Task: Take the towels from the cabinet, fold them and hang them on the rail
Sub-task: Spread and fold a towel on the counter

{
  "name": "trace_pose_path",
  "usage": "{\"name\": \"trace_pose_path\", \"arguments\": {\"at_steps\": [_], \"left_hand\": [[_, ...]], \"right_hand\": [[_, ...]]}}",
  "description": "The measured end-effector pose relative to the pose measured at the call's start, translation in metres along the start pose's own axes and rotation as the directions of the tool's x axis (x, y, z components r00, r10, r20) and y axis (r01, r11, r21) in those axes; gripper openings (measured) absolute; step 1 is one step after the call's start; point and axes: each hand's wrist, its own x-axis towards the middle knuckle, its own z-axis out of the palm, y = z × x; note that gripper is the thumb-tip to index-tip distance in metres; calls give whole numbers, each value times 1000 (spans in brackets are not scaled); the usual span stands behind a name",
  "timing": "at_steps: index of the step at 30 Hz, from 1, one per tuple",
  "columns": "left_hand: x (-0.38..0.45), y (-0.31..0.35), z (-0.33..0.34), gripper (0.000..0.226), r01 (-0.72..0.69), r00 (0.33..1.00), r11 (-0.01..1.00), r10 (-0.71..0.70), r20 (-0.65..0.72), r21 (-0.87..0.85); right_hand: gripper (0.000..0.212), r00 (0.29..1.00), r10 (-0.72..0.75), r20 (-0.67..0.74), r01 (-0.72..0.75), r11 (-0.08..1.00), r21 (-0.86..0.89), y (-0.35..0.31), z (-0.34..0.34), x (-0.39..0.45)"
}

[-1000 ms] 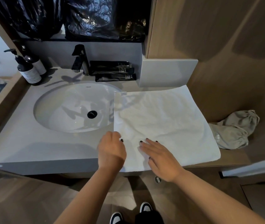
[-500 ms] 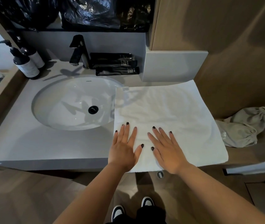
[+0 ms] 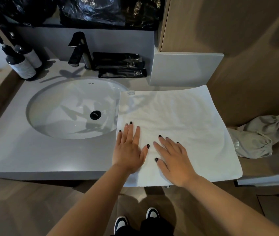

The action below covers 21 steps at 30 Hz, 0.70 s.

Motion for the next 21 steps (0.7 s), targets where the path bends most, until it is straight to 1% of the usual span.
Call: {"name": "trace_pose_path", "arguments": {"at_steps": [2, 4, 5, 7, 9, 10, 12, 16, 19, 21], "left_hand": [[-4, 1, -1, 82, 0, 1000, 1000, 0, -12, -19], [-7, 0, -1, 81, -5, 1000, 1000, 5, -12, -30], [-9, 0, -1, 80, -4, 1000, 999, 3, -15, -35], [-12, -1, -1, 76, -4, 1000, 999, 3, -30, -43], [-14, -1, 0, 73, -5, 999, 999, 3, -39, -48], [-15, -1, 1, 72, -5, 999, 999, 3, -42, -53], [-14, -1, 0, 74, -3, 999, 998, 0, -40, -61], [-13, 2, -4, 78, 10, 1000, 998, -12, -23, -57], [3, 3, -9, 78, 13, 998, 997, -18, -58, -76], [21, 0, -11, 76, -32, 996, 997, 26, -81, -76]], "right_hand": [[68, 999, -8, -54, 9, 1000, 25, -3, -8, 13], [60, 993, -68, -97, 70, 997, 20, -4, -10, 33], [61, 990, -103, -100, 105, 994, 7, -5, -10, 44], [71, 987, -149, -51, 148, 988, -37, -3, -8, 63], [74, 987, -160, -10, 158, 985, -72, 5, -6, 74], [73, 987, -163, -14, 161, 984, -82, 10, -6, 78], [74, 990, -139, -25, 136, 986, -97, 22, -9, 85], [76, 999, -41, -5, 40, 994, -97, 36, -14, 99], [74, 998, -41, -38, 37, 994, -103, 33, -10, 99], [72, 997, -48, -55, 41, 993, -112, 33, -9, 97]]}}
